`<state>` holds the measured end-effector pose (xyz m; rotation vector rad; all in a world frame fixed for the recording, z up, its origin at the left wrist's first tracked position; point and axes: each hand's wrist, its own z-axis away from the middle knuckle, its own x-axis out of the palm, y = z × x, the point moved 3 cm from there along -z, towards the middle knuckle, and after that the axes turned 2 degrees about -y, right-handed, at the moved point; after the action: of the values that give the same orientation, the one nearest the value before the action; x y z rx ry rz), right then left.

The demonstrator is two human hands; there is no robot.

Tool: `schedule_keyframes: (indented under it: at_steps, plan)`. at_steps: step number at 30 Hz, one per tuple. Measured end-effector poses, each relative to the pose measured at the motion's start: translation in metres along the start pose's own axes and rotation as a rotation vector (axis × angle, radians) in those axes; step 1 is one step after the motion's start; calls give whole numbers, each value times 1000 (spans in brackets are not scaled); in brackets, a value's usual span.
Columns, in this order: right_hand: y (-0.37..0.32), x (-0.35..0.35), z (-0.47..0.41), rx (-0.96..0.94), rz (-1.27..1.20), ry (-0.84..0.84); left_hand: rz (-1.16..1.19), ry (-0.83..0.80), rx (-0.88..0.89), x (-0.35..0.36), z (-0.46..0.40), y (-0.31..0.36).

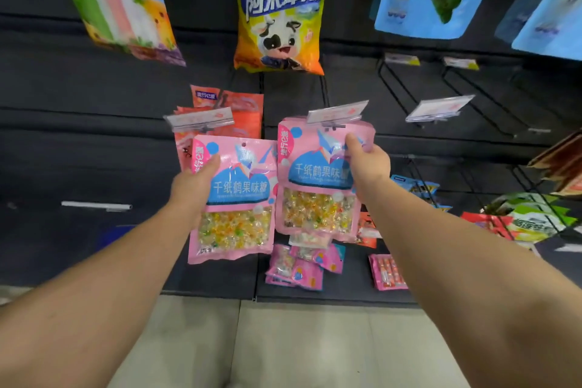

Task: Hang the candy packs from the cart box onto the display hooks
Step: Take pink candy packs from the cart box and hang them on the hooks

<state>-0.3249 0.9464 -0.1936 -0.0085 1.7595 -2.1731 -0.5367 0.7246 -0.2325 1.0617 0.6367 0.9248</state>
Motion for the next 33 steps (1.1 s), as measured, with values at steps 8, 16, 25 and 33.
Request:
schedule_keyframes:
  at_steps: [8, 16, 25, 33]
  plan:
    - [4, 0, -7, 6, -96, 35, 45, 39, -51, -13, 9, -20]
    - [3, 4, -7, -17, -60, 64, 91, -42, -60, -11, 11, -22]
    - [2, 7, -11, 57, -68, 38, 57, -151, -45, 38, 8, -16]
    - [11, -14, 2, -38, -181, -5, 68, -295, -43, 104, 16, -11]
